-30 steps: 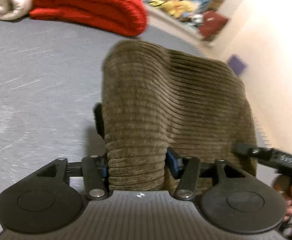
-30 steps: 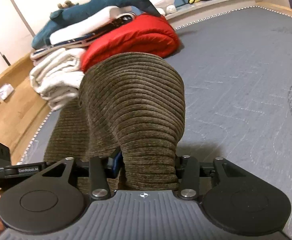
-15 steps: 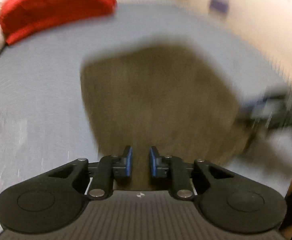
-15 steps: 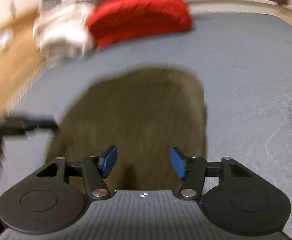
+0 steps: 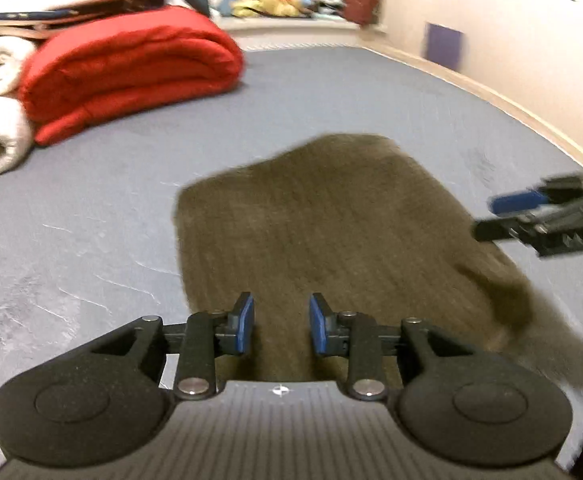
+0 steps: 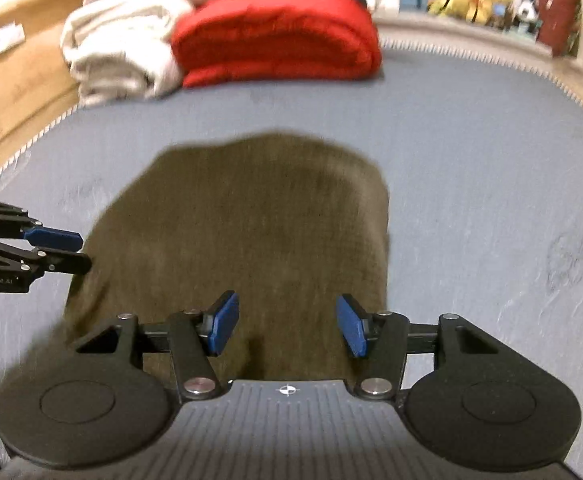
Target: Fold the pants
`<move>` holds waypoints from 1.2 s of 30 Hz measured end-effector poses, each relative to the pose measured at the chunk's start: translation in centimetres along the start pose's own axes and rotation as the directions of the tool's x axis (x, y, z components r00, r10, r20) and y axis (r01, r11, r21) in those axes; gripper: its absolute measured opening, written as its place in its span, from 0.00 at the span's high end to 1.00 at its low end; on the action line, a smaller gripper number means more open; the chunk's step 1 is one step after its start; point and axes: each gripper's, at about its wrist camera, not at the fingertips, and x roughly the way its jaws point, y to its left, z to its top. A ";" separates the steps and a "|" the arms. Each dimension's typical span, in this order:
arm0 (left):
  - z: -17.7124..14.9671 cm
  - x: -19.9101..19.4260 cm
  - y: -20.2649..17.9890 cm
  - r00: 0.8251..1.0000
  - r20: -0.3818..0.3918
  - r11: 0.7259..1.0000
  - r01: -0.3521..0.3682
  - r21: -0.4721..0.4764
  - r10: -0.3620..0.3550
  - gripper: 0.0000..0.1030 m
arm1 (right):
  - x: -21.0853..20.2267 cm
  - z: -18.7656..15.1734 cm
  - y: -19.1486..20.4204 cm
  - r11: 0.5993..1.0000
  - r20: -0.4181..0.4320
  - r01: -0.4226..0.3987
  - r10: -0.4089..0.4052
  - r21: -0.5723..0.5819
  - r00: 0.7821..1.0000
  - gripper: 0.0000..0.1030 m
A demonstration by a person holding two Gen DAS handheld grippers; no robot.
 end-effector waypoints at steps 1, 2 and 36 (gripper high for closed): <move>-0.1 1.0 0.2 0.999 -0.033 1.000 -0.023 -0.017 0.022 0.67 | 0.4 0.0 0.0 1.000 0.009 0.019 -0.019 0.002 1.000 0.39; -0.5 2.4 0.5 0.993 -0.105 0.998 -0.049 -0.034 0.045 0.67 | 1.0 0.1 -0.1 1.000 0.001 0.030 -0.030 0.003 1.000 0.38; -3.7 -7.9 -6.8 0.990 -0.087 0.955 -0.127 -0.268 0.107 0.00 | -6.8 -3.2 1.7 0.977 0.031 0.123 -0.130 0.173 0.991 0.01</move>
